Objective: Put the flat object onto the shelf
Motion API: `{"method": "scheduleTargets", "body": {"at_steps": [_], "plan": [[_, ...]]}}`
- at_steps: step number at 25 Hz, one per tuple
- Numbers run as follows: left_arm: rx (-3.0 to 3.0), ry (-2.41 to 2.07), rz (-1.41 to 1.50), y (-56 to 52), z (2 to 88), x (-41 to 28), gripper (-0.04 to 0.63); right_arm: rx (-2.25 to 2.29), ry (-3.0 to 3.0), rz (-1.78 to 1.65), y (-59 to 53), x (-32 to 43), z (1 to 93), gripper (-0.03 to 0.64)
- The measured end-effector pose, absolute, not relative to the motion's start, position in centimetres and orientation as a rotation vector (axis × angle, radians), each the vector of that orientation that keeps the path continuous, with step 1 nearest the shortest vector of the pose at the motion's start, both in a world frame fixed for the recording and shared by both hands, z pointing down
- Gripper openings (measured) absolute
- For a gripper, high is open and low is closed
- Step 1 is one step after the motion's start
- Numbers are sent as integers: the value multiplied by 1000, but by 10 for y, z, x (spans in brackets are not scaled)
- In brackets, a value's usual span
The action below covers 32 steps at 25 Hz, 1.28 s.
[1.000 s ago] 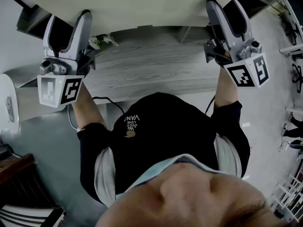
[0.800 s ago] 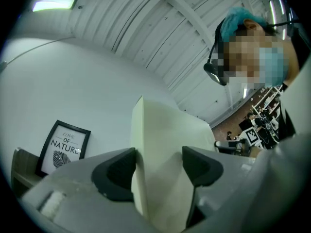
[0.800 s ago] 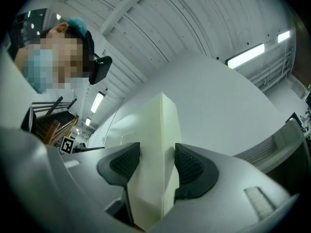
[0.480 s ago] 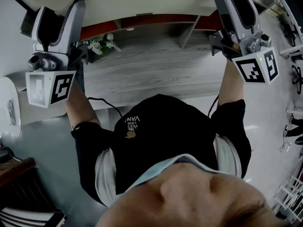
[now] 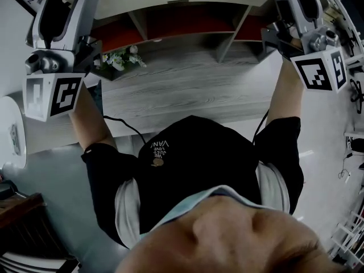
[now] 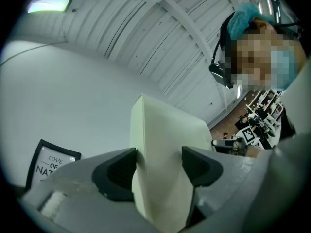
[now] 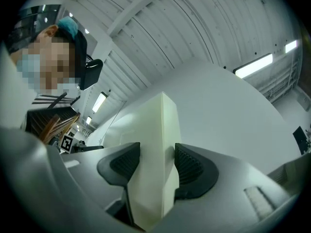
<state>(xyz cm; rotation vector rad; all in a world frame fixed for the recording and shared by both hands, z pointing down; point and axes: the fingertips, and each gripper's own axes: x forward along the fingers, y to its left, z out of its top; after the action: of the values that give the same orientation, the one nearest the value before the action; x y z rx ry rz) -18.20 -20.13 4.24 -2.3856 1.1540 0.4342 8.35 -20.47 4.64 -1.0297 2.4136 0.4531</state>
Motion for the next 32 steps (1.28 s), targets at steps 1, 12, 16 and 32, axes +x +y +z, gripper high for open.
{"method": "scheduleTargets", "body": {"at_steps": [1, 12, 16, 32], "plan": [[-2383, 1150, 437, -204, 40, -181, 304, -1028, 2414, 470, -206, 83, 41, 215], [-2363, 1146, 376, -243, 24, -179, 296, -1051, 2451, 494, -247, 85, 25, 215], [-2372, 1167, 355, -263, 30, -183, 295, -1060, 2477, 470, -266, 83, 29, 215], [-2413, 1214, 262, -317, 50, -190, 290, -1084, 2584, 353, -328, 76, 49, 215]]}}
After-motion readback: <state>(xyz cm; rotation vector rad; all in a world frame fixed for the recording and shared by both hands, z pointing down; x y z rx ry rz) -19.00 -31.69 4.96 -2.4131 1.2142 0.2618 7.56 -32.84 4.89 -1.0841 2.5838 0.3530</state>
